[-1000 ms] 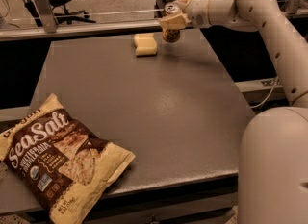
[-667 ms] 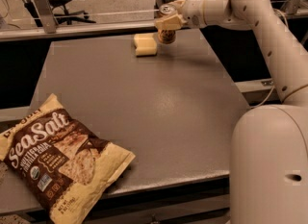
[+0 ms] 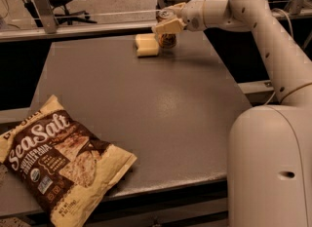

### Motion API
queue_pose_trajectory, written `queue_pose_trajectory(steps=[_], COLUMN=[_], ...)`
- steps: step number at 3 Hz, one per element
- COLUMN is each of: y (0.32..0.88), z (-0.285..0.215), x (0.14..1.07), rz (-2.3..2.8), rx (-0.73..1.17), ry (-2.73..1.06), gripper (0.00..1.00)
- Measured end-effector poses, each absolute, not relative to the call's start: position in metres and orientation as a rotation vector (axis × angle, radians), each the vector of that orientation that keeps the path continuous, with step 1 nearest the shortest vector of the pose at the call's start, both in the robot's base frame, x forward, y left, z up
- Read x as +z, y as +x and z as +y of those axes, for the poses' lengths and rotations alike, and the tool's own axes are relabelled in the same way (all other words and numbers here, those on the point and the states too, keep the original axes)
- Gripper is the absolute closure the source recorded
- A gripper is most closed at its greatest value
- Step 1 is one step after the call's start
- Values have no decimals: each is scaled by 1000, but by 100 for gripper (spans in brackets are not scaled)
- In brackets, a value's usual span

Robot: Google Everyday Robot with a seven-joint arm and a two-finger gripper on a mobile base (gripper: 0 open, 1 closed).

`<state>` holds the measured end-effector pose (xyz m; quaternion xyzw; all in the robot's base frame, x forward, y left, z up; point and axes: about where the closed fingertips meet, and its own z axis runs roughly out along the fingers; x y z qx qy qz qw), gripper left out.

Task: Move orange can near sponge

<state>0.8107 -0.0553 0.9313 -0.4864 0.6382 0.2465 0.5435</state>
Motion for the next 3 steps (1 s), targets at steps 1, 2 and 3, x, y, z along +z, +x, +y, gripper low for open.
queue_pose_trajectory(steps=[1,2,3], y=[811,810,803], z=[-54,-54,-69], x=[927,926,930], rz=[1520,1523,1532], rx=[597,600,578], ry=[-1157,-1157,-1158], gripper=[0,0,0])
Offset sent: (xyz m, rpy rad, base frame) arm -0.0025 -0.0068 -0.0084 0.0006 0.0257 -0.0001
